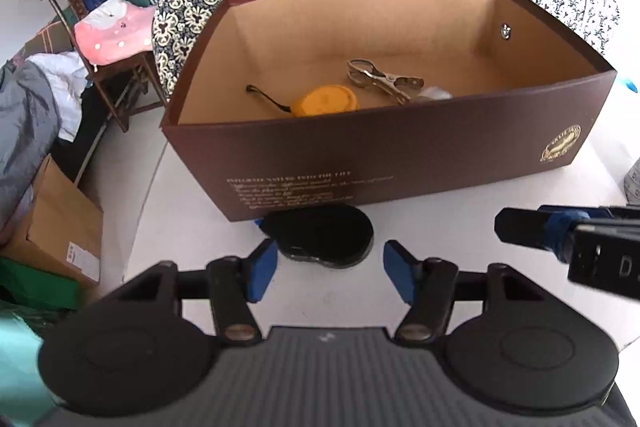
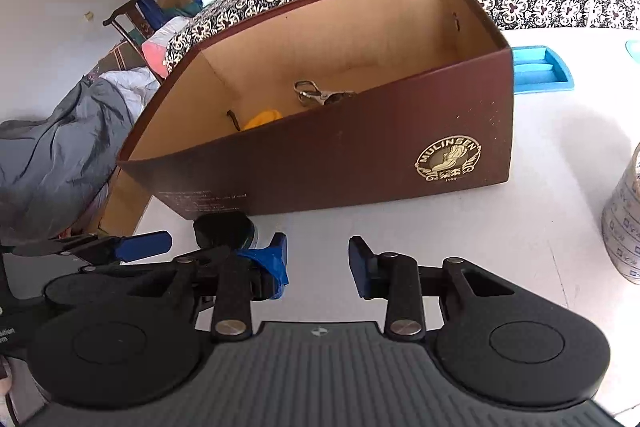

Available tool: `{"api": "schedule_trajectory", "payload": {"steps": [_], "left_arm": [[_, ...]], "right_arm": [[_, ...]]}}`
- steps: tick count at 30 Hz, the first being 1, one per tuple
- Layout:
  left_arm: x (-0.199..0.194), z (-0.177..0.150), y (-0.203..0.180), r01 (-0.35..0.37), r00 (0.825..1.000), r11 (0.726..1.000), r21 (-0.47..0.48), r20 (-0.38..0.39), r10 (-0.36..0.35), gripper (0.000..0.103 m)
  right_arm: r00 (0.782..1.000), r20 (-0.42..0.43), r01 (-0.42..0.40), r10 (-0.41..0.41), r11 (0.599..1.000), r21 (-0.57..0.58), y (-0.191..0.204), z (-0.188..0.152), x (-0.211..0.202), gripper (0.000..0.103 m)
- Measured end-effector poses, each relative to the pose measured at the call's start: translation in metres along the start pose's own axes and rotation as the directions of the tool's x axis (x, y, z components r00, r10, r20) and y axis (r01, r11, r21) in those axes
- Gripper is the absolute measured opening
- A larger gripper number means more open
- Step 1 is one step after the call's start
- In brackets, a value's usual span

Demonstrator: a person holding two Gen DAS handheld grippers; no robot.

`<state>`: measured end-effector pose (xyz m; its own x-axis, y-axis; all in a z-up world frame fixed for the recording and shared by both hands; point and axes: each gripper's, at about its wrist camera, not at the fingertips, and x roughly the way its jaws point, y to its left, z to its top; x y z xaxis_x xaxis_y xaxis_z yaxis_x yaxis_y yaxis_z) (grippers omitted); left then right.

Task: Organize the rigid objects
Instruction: 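Move the right gripper down to the black object in front of the box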

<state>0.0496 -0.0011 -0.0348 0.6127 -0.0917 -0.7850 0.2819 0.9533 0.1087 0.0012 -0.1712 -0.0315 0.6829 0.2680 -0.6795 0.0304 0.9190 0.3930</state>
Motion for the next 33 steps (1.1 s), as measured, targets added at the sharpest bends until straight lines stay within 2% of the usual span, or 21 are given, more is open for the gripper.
{"api": "schedule_trajectory", "payload": {"steps": [9, 13, 17, 23, 27, 33], "left_arm": [[0.002, -0.029, 0.018, 0.107, 0.993, 0.993, 0.055, 0.039, -0.109, 0.066], [0.005, -0.031, 0.024, 0.147, 0.986, 0.986, 0.077, 0.065, -0.153, 0.068], [0.017, -0.025, 0.028, 0.220, 0.973, 0.972, 0.087, 0.049, -0.225, 0.069], [0.035, -0.024, 0.033, 0.234, 0.972, 0.971, 0.046, 0.016, -0.235, 0.070], [0.035, -0.028, 0.040, 0.234, 0.972, 0.972, 0.027, 0.028, -0.235, 0.071], [0.034, -0.031, 0.053, 0.244, 0.969, 0.970, -0.011, 0.035, -0.243, 0.072]], "right_arm": [[0.999, -0.041, -0.032, 0.031, 0.999, -0.009, 0.002, -0.001, 0.016, 0.017], [0.997, -0.053, -0.057, 0.056, 0.998, -0.020, 0.004, -0.002, 0.021, 0.017], [0.996, -0.054, -0.076, 0.075, 0.997, -0.021, 0.006, 0.000, 0.025, 0.017], [0.990, -0.062, -0.130, 0.127, 0.991, -0.032, 0.016, 0.010, 0.037, 0.017], [0.980, -0.086, -0.183, 0.179, 0.982, -0.042, 0.027, 0.018, 0.053, 0.016], [0.974, -0.116, -0.200, 0.193, 0.978, -0.051, 0.037, 0.025, 0.075, 0.017]]}}
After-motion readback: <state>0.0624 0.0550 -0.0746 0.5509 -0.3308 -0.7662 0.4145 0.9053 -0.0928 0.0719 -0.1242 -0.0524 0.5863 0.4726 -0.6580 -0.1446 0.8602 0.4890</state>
